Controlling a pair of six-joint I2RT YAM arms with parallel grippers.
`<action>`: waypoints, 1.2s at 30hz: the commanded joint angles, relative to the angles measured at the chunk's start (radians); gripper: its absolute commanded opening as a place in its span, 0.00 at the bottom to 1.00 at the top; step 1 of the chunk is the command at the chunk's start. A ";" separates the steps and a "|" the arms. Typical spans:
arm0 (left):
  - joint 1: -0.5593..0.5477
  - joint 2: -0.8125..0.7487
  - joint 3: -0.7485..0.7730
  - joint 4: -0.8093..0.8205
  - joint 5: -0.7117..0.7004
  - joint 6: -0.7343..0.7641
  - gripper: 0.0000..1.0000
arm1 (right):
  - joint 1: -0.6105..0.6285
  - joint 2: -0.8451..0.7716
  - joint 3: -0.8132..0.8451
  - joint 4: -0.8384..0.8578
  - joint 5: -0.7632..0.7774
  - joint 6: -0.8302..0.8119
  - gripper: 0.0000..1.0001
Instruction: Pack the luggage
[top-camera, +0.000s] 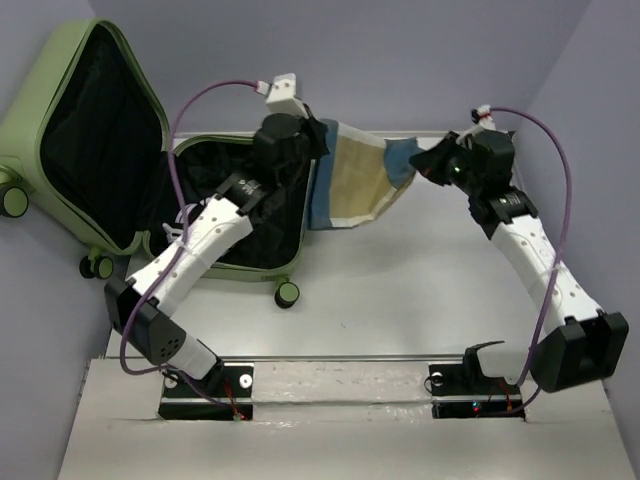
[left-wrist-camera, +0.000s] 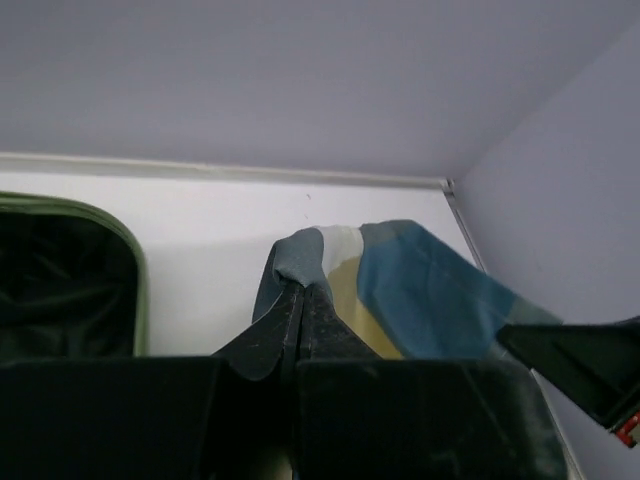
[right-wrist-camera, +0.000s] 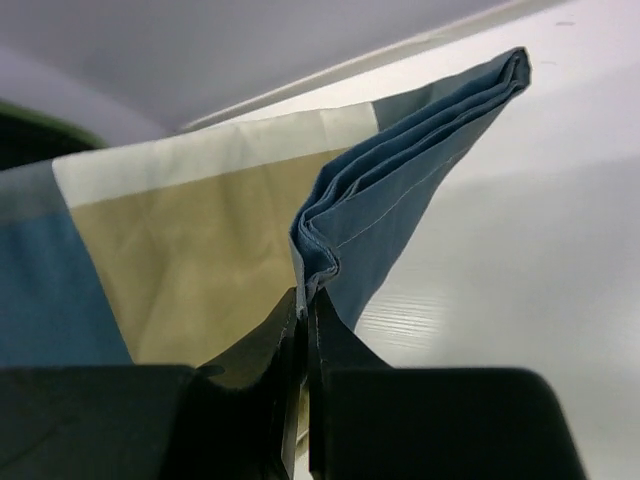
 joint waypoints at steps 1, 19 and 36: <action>0.119 -0.122 0.072 -0.095 -0.027 0.041 0.06 | 0.186 0.191 0.242 0.038 0.039 0.045 0.07; 0.638 -0.341 -0.135 -0.249 0.011 0.092 0.99 | 0.537 1.095 1.135 -0.249 -0.006 -0.132 1.00; 0.604 -0.839 -0.474 -0.479 -0.690 0.079 0.96 | 0.537 0.416 0.634 -0.093 -0.013 -0.309 0.38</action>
